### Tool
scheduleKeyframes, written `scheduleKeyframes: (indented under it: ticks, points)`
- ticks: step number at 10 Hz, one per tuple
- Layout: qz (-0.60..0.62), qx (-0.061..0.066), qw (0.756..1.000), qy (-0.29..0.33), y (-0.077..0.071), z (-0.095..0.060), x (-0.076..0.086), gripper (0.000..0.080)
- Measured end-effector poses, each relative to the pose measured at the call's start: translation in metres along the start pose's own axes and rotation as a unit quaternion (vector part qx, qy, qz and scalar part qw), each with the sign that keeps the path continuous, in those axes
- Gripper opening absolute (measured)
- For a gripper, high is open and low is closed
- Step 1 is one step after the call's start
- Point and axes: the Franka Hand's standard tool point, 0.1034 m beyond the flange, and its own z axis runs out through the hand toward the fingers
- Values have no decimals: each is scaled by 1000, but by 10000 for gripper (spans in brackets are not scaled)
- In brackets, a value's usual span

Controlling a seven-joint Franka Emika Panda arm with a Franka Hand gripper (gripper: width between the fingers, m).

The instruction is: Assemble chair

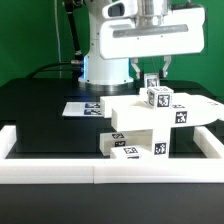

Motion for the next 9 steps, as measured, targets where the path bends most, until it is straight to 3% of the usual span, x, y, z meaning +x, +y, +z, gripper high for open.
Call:
scheduleKeyframes:
  ticks: [2, 4, 6, 9]
  points:
    - [16, -9, 1000, 7, -5, -6, 6, 289]
    - [10, -9, 1000, 6, -5, -6, 6, 289]
    - [-22, -18, 999, 18, 5, 1, 14, 289]
    - [-38, -20, 999, 23, 15, -13, 54, 289]
